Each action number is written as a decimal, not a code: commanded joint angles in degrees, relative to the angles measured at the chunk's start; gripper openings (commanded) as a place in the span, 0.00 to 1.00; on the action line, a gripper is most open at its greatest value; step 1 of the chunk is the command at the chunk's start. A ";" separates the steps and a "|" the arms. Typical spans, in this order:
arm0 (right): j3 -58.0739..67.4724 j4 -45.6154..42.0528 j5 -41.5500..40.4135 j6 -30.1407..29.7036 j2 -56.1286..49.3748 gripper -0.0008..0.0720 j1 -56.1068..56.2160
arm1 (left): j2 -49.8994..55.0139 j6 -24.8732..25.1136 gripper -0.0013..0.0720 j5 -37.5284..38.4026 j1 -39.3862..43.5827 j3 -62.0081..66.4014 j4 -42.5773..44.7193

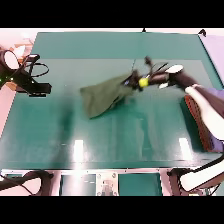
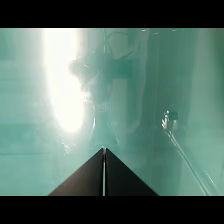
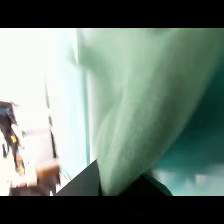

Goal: Fold the shirts.

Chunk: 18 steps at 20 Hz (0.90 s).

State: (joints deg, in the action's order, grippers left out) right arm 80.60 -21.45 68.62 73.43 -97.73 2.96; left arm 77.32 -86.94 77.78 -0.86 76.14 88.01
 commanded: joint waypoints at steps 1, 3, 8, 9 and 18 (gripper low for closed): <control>9.86 -5.05 5.64 7.48 6.95 0.03 -11.06 | -0.04 0.02 0.05 0.44 -0.02 -0.02 -0.15; 15.67 -9.92 9.90 11.80 9.77 0.03 -20.72 | -0.04 0.02 0.05 0.83 -0.02 -0.02 -0.15; 26.29 -16.98 19.63 18.64 11.41 0.03 -46.66 | -0.04 -0.02 0.05 0.68 -0.02 -0.02 -0.20; 26.64 -18.91 20.92 19.45 11.41 0.03 -51.47 | -0.04 -0.04 0.05 0.66 -0.02 -0.02 -0.20; 26.38 -50.58 30.69 25.24 18.58 0.03 -68.89 | 0.09 0.48 0.05 0.24 -0.02 -0.02 -1.88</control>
State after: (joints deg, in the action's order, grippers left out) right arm 106.91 -58.30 96.12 95.88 -82.06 -62.48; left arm 77.36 -86.78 78.28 -0.84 76.14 86.46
